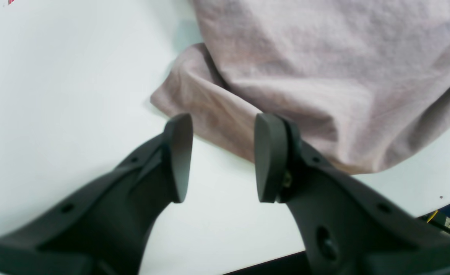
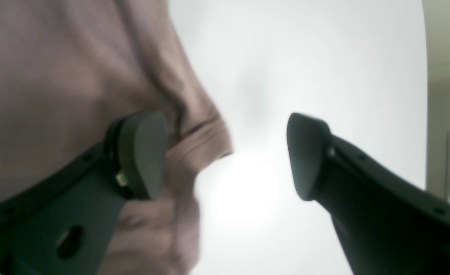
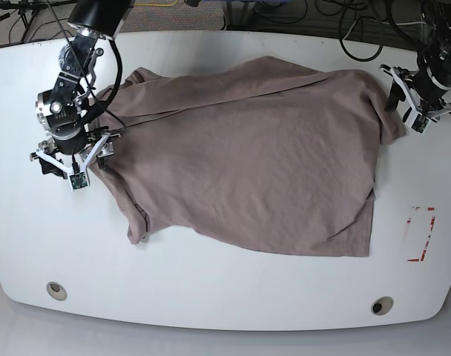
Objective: Fold the T-shirt properly
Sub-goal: 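Grasp the shirt corner with the right gripper and pull it outward, then regrasp the shirt edge with the right gripper near the collar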
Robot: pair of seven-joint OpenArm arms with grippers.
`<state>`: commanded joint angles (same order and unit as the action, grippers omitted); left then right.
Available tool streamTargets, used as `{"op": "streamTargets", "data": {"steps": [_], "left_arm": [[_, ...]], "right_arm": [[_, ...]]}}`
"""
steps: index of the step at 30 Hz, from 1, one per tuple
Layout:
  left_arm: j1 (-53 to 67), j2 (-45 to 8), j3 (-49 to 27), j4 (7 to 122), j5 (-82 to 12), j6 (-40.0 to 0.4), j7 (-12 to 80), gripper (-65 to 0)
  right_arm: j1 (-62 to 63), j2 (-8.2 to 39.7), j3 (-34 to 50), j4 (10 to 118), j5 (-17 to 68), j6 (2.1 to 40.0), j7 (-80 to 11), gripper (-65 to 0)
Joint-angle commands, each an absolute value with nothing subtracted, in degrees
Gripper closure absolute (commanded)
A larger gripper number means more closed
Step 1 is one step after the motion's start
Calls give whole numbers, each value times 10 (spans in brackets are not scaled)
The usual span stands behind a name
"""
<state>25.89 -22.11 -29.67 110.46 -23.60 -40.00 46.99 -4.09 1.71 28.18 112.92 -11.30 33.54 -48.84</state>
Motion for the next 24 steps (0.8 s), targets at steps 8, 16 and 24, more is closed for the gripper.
{"op": "streamTargets", "data": {"steps": [8, 16, 24], "left_arm": [[238, -220, -298, 1104, -236, -400, 471, -253], [236, -220, -298, 1104, -236, -400, 468, -253], [213, -218, -298, 1104, -236, -400, 470, -253]], "right_arm": [[-65, -77, 400, 1155, -30, 336, -503, -468], [-106, -90, 461, 1155, 115, 330, -516, -468], [-138, -90, 516, 1154, 259, 282, -553, -468]]}}
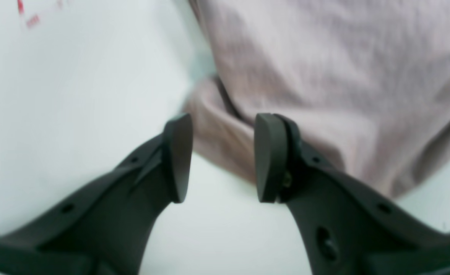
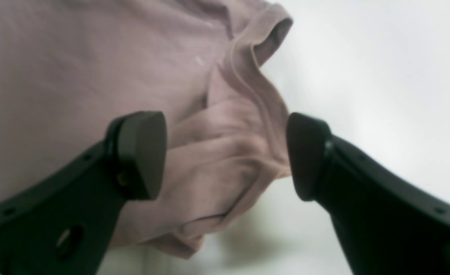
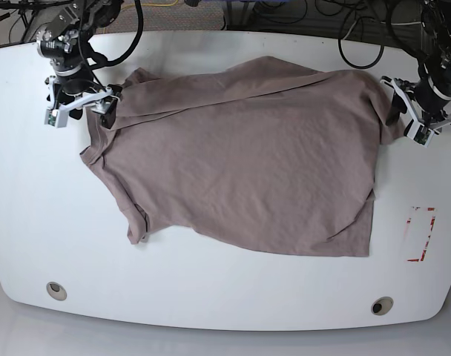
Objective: Fold the T-shirt properly
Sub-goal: 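Regrasp the shirt edge with the right gripper near the collar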
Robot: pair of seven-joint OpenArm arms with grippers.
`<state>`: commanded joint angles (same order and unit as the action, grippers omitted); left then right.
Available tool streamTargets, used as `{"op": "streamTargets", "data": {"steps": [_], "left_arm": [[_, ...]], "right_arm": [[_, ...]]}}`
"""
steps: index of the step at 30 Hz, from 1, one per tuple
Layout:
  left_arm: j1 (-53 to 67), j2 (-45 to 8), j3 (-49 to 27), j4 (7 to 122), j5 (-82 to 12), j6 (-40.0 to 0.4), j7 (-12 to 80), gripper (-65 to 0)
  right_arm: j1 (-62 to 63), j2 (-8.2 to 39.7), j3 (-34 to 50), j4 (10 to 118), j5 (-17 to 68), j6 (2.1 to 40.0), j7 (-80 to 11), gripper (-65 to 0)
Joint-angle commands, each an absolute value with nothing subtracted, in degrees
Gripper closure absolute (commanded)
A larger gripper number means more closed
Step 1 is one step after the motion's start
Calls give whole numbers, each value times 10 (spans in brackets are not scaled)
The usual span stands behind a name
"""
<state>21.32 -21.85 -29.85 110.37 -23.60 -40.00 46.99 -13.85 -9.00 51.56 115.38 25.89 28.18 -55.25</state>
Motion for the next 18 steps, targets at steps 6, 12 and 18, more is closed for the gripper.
{"op": "streamTargets", "data": {"steps": [6, 12, 18], "left_arm": [[200, -218, -298, 1104, -236, -400, 470, -253], [197, -219, -298, 1104, -236, -400, 470, -253], [196, -219, -298, 1104, -236, -400, 470, -253]], "right_arm": [[-171, -90, 525, 1152, 323, 249, -559, -468], [-191, -90, 525, 1150, 335, 248, -560, -468], [-192, -90, 524, 1118, 336, 254, -574, -468]]}}
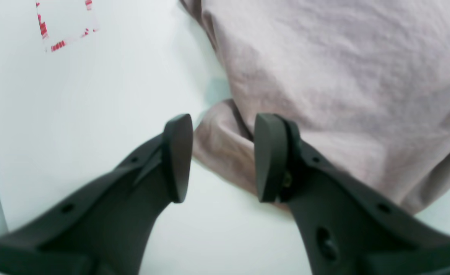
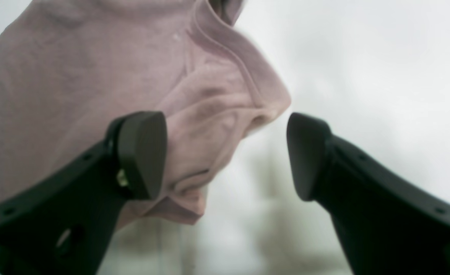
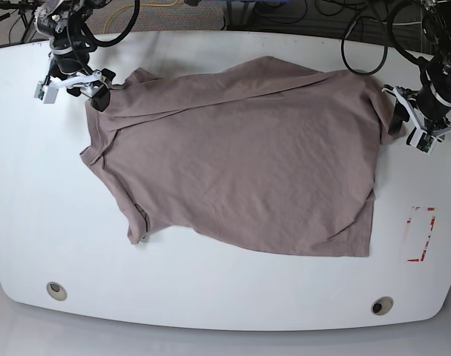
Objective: Fold the T-shirt properly
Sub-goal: 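Regrasp the shirt edge with the right gripper near the collar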
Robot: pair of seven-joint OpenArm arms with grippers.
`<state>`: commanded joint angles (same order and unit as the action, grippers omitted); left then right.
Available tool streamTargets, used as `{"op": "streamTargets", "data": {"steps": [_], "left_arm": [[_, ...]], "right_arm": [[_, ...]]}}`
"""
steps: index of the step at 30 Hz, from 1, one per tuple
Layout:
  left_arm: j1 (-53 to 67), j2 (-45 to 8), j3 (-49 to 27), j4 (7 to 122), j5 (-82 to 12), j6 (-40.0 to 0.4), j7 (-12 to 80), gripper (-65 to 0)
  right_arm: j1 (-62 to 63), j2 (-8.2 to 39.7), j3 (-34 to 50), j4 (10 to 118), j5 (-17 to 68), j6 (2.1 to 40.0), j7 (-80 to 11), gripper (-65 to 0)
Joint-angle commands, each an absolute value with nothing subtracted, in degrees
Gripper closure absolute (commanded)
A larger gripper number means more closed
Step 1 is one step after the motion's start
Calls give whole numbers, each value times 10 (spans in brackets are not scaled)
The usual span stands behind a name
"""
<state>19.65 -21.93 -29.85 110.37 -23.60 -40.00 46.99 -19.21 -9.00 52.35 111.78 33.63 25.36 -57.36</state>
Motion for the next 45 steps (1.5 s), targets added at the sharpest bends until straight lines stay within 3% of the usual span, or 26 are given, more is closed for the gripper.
{"op": "streamTargets", "data": {"steps": [26, 30, 37, 42, 45], "left_arm": [[200, -220, -298, 1104, -236, -400, 470, -253], [201, -220, -298, 1104, -236, -400, 470, -253], [198, -219, -298, 1103, -236, -400, 471, -254], [196, -218, -293, 1100, -240, -400, 471, -265], [193, -218, -286, 1096, -240, -400, 471, -335]], "right_arm": [[-186, -90, 434, 1073, 336, 255, -587, -461], [-188, -90, 434, 1073, 336, 255, -587, -366], [-189, -90, 432, 1073, 335, 255, -588, -14], [-189, -90, 431, 1073, 334, 255, -588, -14], [-189, -90, 431, 1073, 334, 255, -588, -3]]}}
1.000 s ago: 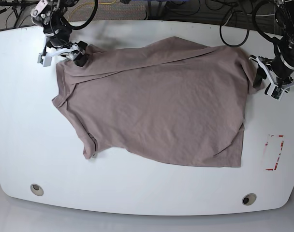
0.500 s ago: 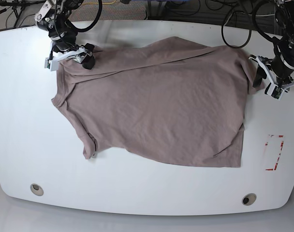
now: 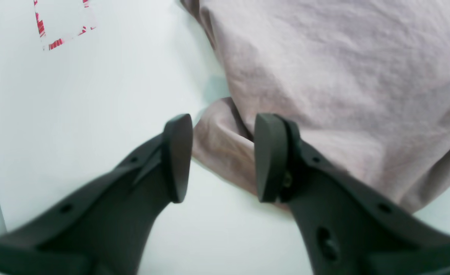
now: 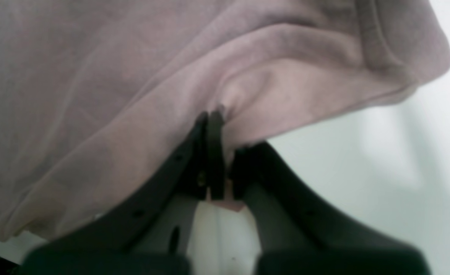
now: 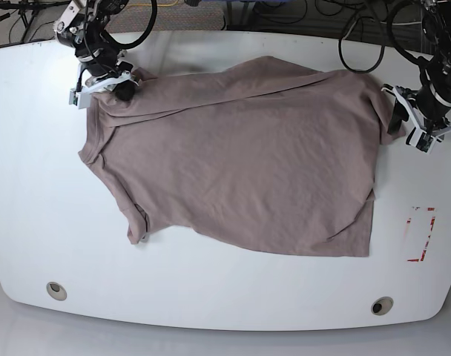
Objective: Fold the T-shirt properly
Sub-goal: 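Regrasp the shirt edge with the right gripper near the collar, then release and regrasp the shirt edge with the left gripper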
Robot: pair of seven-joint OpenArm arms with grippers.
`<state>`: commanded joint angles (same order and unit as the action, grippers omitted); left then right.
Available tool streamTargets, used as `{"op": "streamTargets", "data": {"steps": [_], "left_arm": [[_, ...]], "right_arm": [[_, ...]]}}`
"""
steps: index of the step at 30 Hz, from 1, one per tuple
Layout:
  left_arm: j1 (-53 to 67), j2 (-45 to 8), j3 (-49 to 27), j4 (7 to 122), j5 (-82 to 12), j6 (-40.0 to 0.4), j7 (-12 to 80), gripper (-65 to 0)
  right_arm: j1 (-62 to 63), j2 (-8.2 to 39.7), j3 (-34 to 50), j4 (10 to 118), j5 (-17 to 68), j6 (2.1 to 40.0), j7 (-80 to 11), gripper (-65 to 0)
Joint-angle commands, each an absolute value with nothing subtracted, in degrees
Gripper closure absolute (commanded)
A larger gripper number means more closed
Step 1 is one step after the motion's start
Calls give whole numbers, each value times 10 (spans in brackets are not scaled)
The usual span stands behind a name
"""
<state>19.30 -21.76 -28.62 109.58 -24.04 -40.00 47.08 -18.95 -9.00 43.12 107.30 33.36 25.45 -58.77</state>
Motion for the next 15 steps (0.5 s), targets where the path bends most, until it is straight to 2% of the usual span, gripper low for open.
{"op": "streamTargets", "data": {"steps": [4, 6, 15], "left_arm": [[167, -210, -289, 1072, -240, -400, 480, -486], [155, -206, -291, 1052, -240, -400, 494, -531], [90, -204, -342, 913, -269, -400, 534, -536]], "right_arm": [[-189, -90, 431, 1074, 334, 255, -588, 0], [-189, -90, 431, 1075, 334, 255, -588, 0], [-190, -90, 423, 1075, 333, 255, -588, 0]]}}
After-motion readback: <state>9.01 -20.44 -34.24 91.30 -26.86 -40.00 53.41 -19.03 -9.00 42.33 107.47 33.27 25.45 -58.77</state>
